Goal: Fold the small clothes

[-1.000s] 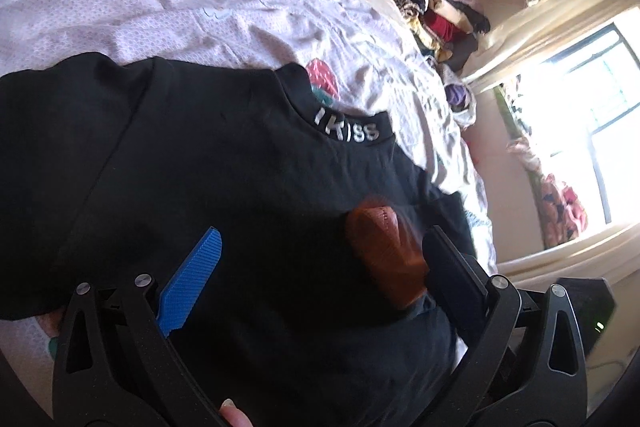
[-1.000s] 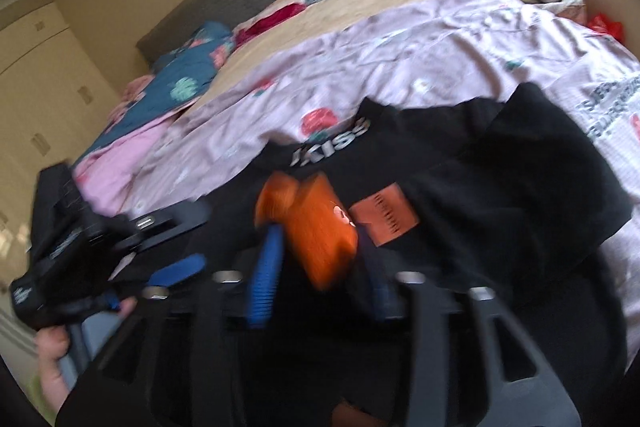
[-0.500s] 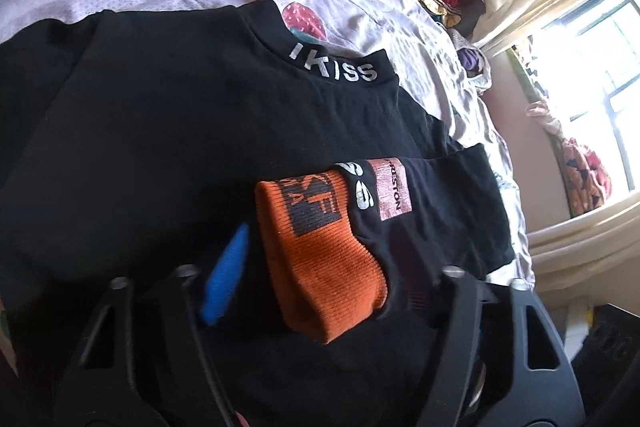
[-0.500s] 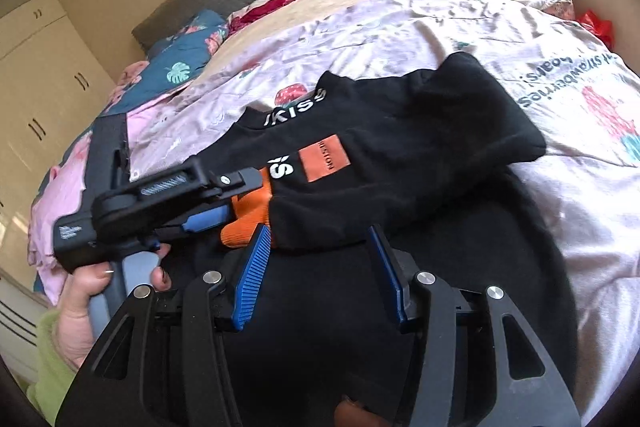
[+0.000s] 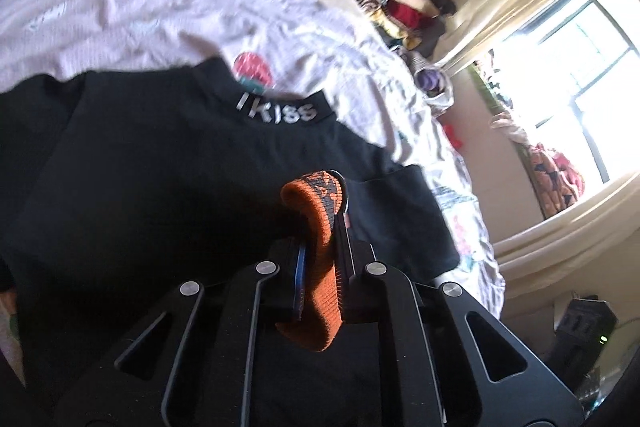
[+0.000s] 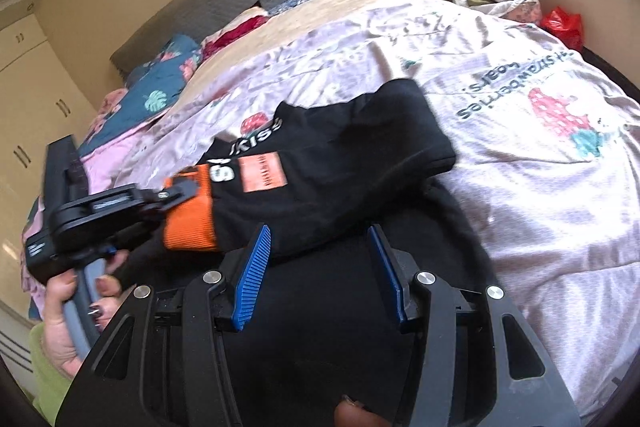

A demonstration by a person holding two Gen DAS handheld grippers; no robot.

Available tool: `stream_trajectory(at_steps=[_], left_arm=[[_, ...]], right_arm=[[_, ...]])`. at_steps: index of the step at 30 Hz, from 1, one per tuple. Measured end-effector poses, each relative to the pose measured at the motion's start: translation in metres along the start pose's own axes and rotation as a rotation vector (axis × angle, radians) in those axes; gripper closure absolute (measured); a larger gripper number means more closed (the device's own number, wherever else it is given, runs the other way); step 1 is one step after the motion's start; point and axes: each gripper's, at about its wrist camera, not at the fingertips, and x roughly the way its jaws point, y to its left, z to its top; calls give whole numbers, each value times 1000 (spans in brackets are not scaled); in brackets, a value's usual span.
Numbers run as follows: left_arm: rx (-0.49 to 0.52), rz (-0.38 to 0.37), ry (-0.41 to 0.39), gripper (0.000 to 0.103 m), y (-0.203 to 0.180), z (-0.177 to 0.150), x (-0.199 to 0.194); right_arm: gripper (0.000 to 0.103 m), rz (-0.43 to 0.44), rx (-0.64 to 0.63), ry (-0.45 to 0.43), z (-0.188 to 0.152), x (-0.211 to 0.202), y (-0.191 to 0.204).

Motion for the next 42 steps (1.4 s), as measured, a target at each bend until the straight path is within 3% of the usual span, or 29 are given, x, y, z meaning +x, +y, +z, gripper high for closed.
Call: stream_trajectory(at_steps=[9, 20, 31, 42], left_arm=[[8, -32, -83, 98, -5, 6, -36], [-25, 24, -127, 98, 22, 13, -55], [-55, 112, -80, 98, 54, 10, -41], [-79, 207, -71, 92, 78, 7, -41]], right_arm=[[54, -24, 44, -17, 5, -9, -13], [54, -71, 63, -8, 6, 1, -24], [54, -178, 2, 32, 24, 38, -30], [54, -196, -72, 124, 44, 94, -33]])
